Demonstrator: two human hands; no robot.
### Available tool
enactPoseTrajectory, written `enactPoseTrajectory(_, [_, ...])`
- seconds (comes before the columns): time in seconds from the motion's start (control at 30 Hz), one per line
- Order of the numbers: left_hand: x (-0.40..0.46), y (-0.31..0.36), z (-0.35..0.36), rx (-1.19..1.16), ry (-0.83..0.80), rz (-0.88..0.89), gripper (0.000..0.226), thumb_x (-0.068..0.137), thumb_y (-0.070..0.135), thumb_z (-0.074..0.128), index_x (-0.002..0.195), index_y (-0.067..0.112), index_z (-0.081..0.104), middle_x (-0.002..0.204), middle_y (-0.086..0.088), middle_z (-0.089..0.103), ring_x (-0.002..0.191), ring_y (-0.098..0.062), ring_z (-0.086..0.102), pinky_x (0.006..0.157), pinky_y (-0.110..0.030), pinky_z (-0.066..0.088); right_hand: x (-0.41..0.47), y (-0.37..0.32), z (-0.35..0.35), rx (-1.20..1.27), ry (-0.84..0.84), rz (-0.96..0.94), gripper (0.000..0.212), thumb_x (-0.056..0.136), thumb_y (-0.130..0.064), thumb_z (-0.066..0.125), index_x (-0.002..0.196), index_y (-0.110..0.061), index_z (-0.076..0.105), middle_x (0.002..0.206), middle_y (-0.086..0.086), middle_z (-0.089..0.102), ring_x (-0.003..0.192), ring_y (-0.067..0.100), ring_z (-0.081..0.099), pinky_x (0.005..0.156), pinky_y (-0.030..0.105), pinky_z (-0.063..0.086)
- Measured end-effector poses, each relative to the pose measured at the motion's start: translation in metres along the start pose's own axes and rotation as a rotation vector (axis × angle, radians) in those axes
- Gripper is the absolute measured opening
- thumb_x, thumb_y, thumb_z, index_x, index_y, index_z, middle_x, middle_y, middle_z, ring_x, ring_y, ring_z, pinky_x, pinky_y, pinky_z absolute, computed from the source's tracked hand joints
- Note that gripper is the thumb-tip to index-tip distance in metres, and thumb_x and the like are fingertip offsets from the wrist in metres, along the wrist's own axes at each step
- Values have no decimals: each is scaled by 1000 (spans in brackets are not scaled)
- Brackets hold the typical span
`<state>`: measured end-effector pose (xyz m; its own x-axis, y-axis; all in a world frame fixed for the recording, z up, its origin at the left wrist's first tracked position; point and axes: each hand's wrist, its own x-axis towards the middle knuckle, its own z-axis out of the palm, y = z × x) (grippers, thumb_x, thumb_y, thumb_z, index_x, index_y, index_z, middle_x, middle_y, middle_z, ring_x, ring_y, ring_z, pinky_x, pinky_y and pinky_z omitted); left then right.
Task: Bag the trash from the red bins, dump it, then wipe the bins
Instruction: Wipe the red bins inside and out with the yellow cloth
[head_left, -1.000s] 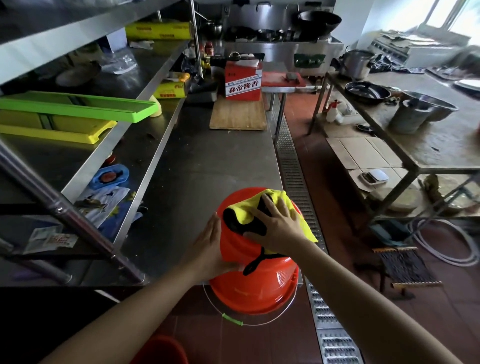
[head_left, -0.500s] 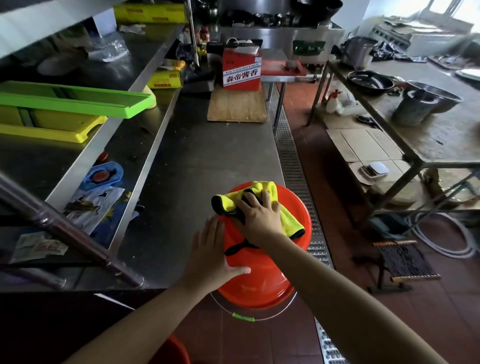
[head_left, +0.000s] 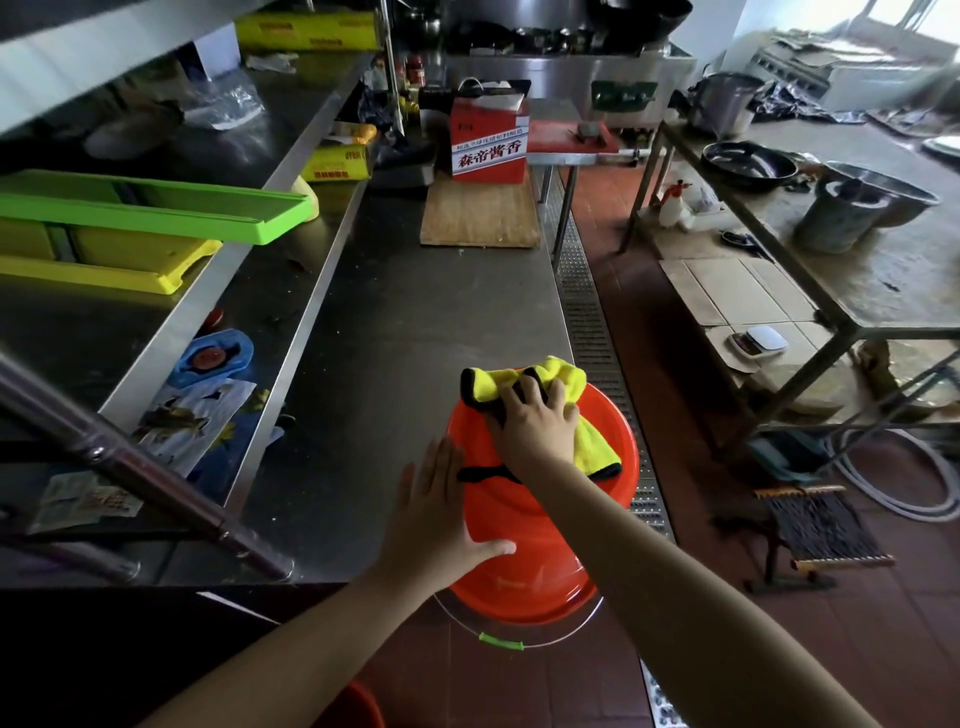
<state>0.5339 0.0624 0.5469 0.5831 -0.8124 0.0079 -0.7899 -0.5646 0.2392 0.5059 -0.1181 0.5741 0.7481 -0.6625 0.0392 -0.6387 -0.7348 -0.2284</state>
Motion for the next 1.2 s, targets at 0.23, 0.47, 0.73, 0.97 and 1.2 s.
enactPoseTrajectory(0.23, [2, 1, 4, 51, 13, -19, 137, 57, 101, 34, 156, 10, 8, 163, -13, 10, 151, -31, 2, 115, -61, 19, 2, 36, -14, -117, 44, -197, 39, 98, -52, 46, 129, -31, 57, 141, -6, 47, 128, 35, 38, 94, 47, 36])
enactPoseTrajectory(0.47, [4, 2, 8, 56, 18, 6, 135, 59, 100, 34, 155, 7, 13, 163, -14, 12, 151, -28, 6, 114, -60, 24, 2, 42, -14, -65, 77, 132, 39, 101, -47, 43, 129, -24, 58, 141, 1, 45, 132, 38, 31, 102, 50, 30])
enactPoseTrajectory(0.73, [7, 3, 11, 54, 15, -42, 137, 56, 102, 28, 156, 11, 7, 164, -11, 9, 151, -28, 3, 115, -59, 21, -8, 20, -8, -61, 2, -208, 42, 101, -48, 45, 140, -35, 53, 148, -9, 44, 136, 33, 31, 99, 46, 32])
enactPoseTrajectory(0.97, [5, 5, 8, 63, 22, -14, 134, 59, 101, 30, 155, 10, 12, 164, -11, 11, 151, -28, 3, 113, -63, 21, -11, 44, -21, -107, 36, 161, 35, 104, -36, 39, 135, -27, 53, 152, 0, 38, 138, 39, 26, 106, 49, 29])
enactPoseTrajectory(1.2, [2, 4, 14, 37, 90, 13, 133, 58, 96, 45, 154, 7, 20, 159, -15, 25, 147, -34, 23, 108, -63, 29, -42, 21, -12, -55, -40, -248, 41, 101, -36, 48, 141, -32, 53, 154, -7, 40, 139, 34, 27, 103, 47, 32])
